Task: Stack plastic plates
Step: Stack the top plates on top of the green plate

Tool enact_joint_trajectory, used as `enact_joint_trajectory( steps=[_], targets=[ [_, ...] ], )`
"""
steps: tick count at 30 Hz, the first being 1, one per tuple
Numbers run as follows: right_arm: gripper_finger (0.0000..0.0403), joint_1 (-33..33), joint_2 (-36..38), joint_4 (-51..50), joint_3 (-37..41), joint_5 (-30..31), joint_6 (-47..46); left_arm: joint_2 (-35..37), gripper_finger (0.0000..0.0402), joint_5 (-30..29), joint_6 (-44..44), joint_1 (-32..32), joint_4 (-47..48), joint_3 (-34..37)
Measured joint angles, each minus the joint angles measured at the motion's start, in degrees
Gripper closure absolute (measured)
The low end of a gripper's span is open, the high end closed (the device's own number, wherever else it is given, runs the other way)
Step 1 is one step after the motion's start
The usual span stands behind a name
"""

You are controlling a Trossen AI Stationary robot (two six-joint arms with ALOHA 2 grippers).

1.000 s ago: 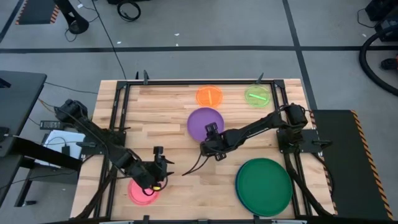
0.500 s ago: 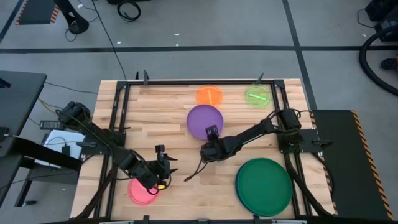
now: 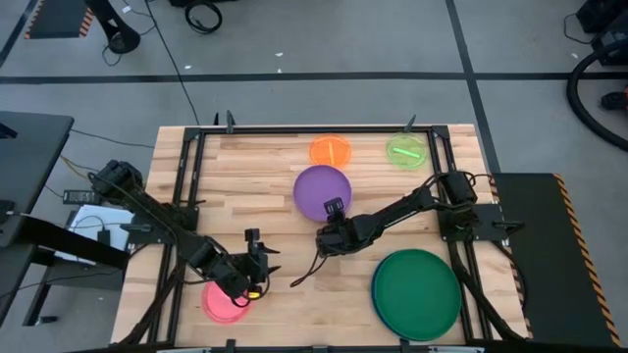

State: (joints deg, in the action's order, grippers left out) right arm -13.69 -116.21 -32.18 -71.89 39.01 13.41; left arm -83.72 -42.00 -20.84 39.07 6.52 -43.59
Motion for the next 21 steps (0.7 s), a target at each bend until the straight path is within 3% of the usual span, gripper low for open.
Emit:
enact_joint_trajectory(
  steps=[6,12,17,21],
  targets=[
    [0.0357,-0.4,1.2,-1.2,-0.2,0.0,0.3,0.0,0.0212,-0.9,0.0,0.2,-0.1,0.0],
    [0.0357,-4.8,2.8,-19.1,-7.5,4.8,-2.8,0.0,0.0212,-1.8,0.1,2.7,-1.8,0.0],
    [0.0357,-11.9,4.8,-43.8,-17.1,4.6,-20.0,0.0,0.0212,-2.1,0.2,7.0,-3.3,0.0],
    [0.0357,-19.4,6.7,-56.0,-22.8,-2.7,-33.5,0.0,0.0212,-3.8,0.5,9.7,-5.3,0.0]
  ],
)
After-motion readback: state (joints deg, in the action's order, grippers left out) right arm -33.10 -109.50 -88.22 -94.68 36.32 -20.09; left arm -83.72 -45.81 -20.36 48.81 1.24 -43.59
